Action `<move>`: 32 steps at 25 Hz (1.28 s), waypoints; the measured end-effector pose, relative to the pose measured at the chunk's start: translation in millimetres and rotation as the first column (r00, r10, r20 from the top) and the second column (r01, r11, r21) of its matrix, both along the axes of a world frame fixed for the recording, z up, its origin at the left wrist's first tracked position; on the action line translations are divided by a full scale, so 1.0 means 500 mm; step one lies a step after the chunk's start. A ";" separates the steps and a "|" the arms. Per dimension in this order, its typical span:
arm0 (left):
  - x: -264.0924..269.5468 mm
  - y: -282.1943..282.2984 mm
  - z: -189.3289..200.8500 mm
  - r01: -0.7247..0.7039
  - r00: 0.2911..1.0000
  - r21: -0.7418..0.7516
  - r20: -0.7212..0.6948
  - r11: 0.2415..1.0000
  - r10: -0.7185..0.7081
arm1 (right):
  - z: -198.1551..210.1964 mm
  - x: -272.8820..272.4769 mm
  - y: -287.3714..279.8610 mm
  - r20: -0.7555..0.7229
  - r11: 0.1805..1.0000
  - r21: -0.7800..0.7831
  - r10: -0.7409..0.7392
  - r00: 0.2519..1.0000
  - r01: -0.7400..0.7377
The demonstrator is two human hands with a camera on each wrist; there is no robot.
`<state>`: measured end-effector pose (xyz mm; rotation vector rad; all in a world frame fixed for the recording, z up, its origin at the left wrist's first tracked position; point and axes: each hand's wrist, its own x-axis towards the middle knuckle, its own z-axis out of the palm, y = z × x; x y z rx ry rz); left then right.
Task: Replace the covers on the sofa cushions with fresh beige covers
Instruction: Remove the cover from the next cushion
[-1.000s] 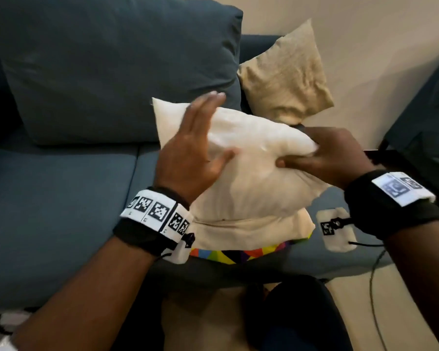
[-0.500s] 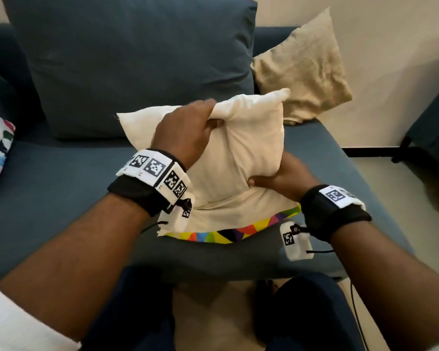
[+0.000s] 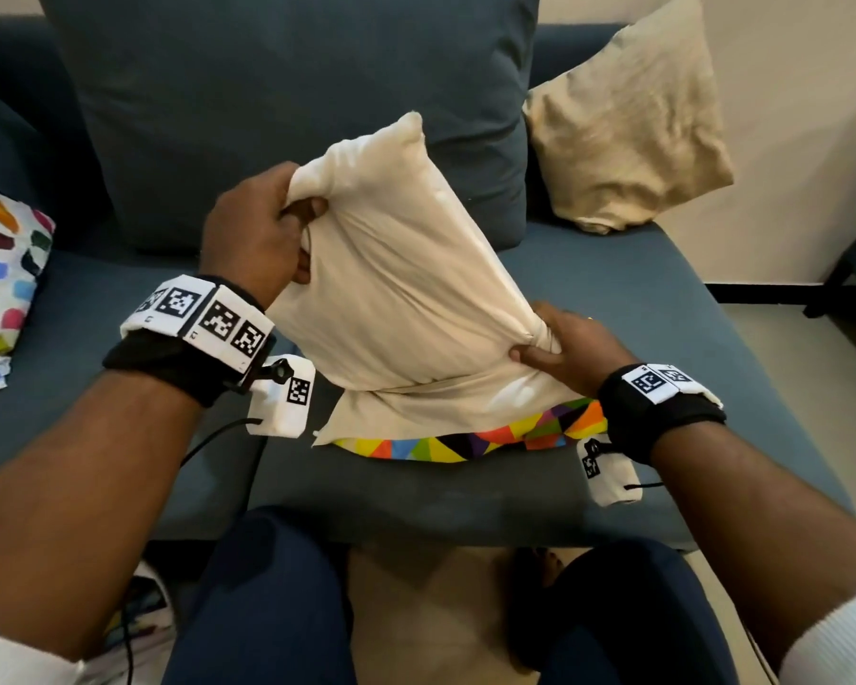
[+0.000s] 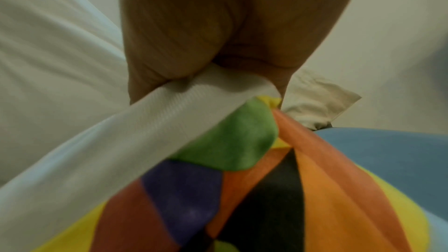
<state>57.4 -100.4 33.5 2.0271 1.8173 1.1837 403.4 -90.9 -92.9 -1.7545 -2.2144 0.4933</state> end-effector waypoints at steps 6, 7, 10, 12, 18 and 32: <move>-0.052 0.025 0.006 -0.032 0.999 -0.020 0.013 0.999 0.032 | -0.032 0.021 -0.011 0.177 0.982 -0.168 -0.061 0.982 0.091; -0.056 0.023 0.007 -0.021 0.999 -0.027 0.034 0.999 0.022 | -0.031 0.025 -0.013 0.189 0.979 -0.169 -0.082 0.979 0.114; -0.054 0.016 0.014 0.014 0.996 -0.053 0.092 0.998 -0.009 | 0.020 0.011 -0.005 -0.076 0.995 -0.073 -0.077 0.994 0.071; -0.032 0.020 0.011 0.038 0.992 -0.042 0.120 0.998 -0.033 | 0.070 -0.034 0.004 -0.235 0.999 0.017 0.051 0.971 -0.048; 0.106 -0.021 -0.128 0.113 0.977 0.183 0.157 0.977 -0.143 | 0.069 -0.113 0.024 -0.377 0.958 0.132 -0.188 0.907 0.254; 0.221 -0.062 -0.432 -0.135 0.800 -0.505 -0.563 0.853 -0.206 | 0.036 0.153 0.008 -0.933 0.697 -0.183 -0.346 0.102 0.693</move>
